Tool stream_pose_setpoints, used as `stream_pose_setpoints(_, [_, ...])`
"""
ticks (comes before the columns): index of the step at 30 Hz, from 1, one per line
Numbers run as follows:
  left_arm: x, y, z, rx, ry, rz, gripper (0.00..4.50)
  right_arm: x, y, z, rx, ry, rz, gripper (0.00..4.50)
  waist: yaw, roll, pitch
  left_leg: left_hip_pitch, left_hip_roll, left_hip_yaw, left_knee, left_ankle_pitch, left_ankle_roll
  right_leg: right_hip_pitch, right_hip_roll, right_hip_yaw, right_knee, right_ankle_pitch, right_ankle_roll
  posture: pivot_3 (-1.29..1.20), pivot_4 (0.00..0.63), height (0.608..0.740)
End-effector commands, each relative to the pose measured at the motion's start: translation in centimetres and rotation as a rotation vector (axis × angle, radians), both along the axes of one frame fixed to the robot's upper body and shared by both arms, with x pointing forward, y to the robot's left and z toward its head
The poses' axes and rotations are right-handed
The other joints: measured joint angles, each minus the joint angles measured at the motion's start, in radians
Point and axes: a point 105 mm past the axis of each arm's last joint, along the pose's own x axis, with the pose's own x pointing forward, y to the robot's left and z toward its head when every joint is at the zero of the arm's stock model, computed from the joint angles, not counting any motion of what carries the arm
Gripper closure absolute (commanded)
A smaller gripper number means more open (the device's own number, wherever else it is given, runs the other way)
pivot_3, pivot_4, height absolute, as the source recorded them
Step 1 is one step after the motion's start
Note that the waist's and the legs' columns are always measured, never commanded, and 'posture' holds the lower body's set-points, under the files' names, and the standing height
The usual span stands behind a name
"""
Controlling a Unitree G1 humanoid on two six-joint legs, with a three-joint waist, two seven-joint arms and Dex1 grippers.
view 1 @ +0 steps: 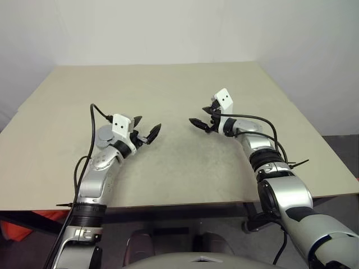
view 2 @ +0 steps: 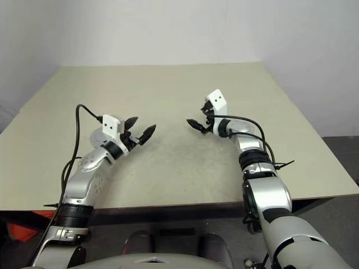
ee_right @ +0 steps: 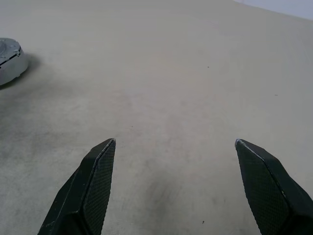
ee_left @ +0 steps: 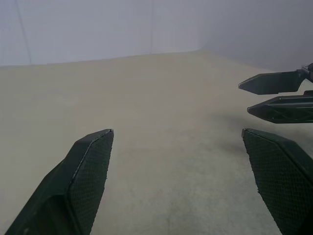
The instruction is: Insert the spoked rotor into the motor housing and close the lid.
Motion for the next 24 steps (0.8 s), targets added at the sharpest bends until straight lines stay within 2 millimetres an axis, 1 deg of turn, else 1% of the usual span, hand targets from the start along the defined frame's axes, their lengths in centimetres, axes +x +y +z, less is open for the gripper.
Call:
stream_pose_setpoints(1, [0.17,0.38,1.68,-0.004,-0.065,0.013,0.06,0.61,0.35,2.17,0.015,-0.069,0.008,0.11,0.000,0.000,0.000,0.000,0.000,0.000,0.000,0.000,0.000,0.000,0.000,0.000,0.000,0.000,0.000,0.00,0.000,0.740])
stream_pose_setpoints(7, [0.07,0.49,1.59,-0.008,-0.064,0.018,0.06,0.63,0.51,2.24,0.019,-0.071,0.012,0.11,0.000,0.000,0.000,0.000,0.000,0.000,0.000,0.000,0.000,0.000,0.000,0.000,0.000,0.000,0.000,0.00,0.000,0.740])
stream_pose_setpoints(12, [0.03,0.58,1.77,-0.006,-0.066,0.019,0.06,0.35,1.11,2.07,0.024,-0.061,0.045,0.11,0.000,0.000,0.000,0.000,0.000,0.000,0.000,0.000,0.000,0.000,0.000,0.000,0.000,0.000,0.000,0.00,0.000,0.740])
stream_pose_setpoints(18, [-0.06,0.53,1.30,-0.002,-0.054,0.017,0.06,0.21,0.88,1.92,0.029,-0.054,0.050,0.11,0.000,0.000,0.000,0.000,0.000,0.000,0.000,0.000,0.000,0.000,0.000,0.000,0.000,0.000,0.000,0.00,0.000,0.740])
stream_pose_setpoints(22, [-0.27,0.60,1.28,0.001,-0.051,0.016,0.06,0.14,1.23,1.97,0.032,-0.054,0.062,0.11,0.000,0.000,0.000,0.000,0.000,0.000,0.000,0.000,0.000,0.000,0.000,0.000,0.000,0.000,0.000,0.00,0.000,0.740])
stream_pose_setpoints(24, [-0.38,0.73,1.04,0.002,-0.046,0.022,0.06,0.22,1.09,1.98,0.031,-0.060,0.050,0.11,-0.001,0.000,0.000,0.000,0.000,0.000,0.000,0.000,0.000,0.000,0.000,0.000,-0.001,0.000,0.000,0.00,0.000,0.740])
